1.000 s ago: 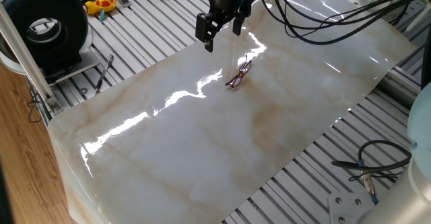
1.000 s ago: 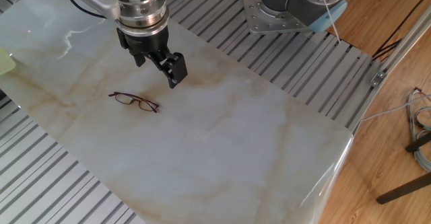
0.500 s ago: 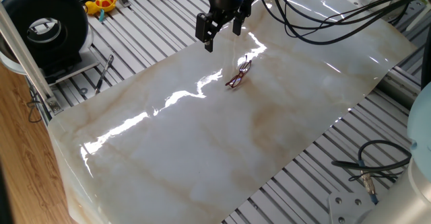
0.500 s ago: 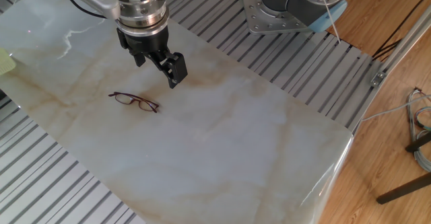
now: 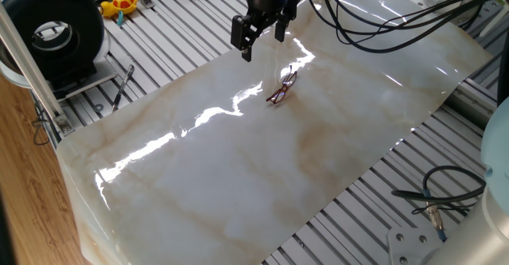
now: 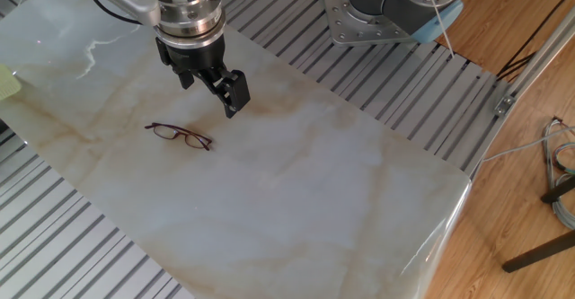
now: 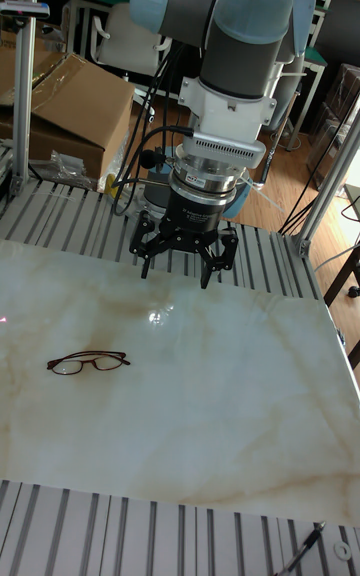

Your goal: Unfold the leg of the glasses (with one hand)

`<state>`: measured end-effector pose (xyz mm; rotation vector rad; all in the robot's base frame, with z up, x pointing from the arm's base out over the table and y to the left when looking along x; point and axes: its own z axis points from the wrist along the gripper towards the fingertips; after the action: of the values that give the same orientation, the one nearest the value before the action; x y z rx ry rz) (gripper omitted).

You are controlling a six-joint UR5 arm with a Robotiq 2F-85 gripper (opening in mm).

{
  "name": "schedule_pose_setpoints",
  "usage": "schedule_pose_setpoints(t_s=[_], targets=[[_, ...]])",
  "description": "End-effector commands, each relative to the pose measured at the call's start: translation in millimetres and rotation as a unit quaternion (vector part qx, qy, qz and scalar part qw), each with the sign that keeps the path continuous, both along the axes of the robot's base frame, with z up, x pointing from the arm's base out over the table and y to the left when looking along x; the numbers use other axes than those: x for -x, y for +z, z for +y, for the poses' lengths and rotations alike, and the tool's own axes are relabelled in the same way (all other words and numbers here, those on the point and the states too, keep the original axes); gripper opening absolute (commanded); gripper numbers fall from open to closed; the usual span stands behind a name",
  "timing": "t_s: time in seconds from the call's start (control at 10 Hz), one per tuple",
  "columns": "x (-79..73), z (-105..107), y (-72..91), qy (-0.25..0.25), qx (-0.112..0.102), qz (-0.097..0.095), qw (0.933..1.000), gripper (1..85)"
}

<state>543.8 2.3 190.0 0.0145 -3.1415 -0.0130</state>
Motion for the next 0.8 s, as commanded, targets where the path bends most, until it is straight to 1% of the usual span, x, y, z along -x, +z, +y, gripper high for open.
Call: schedule_pose_setpoints(t_s=[0.0,0.7], targets=[[-33.2,-21.4,2.9,0.183,0.057,-0.056,0.9799,5.0],[-32.0,-22.1,2.6,0.185,0.060,-0.053,0.9795,5.0]])
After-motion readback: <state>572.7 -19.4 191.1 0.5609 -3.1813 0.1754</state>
